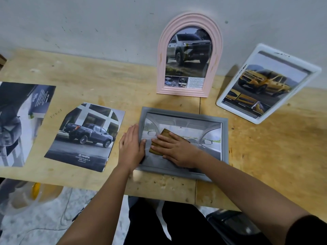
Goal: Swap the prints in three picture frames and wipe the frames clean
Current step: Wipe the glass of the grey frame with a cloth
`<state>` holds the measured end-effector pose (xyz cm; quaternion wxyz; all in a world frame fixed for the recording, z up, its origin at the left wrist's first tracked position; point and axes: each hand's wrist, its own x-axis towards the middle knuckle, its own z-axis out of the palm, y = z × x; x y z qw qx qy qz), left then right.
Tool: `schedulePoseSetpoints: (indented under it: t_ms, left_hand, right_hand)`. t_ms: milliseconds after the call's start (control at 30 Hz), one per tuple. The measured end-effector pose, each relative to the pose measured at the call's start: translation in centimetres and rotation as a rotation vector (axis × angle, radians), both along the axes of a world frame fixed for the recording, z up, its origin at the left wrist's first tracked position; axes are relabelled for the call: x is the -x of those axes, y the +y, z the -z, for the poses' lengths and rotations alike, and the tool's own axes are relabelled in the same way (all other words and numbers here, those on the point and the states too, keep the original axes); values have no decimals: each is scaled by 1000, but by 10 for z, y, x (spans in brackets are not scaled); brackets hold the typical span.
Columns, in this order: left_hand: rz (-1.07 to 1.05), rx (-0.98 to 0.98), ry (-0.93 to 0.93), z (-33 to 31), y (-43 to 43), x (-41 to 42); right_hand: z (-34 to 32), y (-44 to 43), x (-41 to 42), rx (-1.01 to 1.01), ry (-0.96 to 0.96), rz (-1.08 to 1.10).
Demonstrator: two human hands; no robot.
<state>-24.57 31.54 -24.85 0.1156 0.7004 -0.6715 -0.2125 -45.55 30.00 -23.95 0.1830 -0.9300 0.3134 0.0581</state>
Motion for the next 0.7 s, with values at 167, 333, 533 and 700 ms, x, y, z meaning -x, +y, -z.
schedulePoseSetpoints:
  t_ms: [167, 333, 533, 700]
  left_hand:
    - [27, -14, -15, -2, 1, -1]
    - [16, -11, 9, -3, 1, 0]
    - [13, 1, 31, -3, 2, 0]
    - [-4, 14, 46, -4, 2, 0]
  right_hand:
    - [-7, 8, 8, -102, -16, 4]
    - [-14, 23, 27, -176, -39, 6]
    - [-24, 48, 53, -291, -134, 142]
    - [-39, 66, 68, -709, -538, 762]
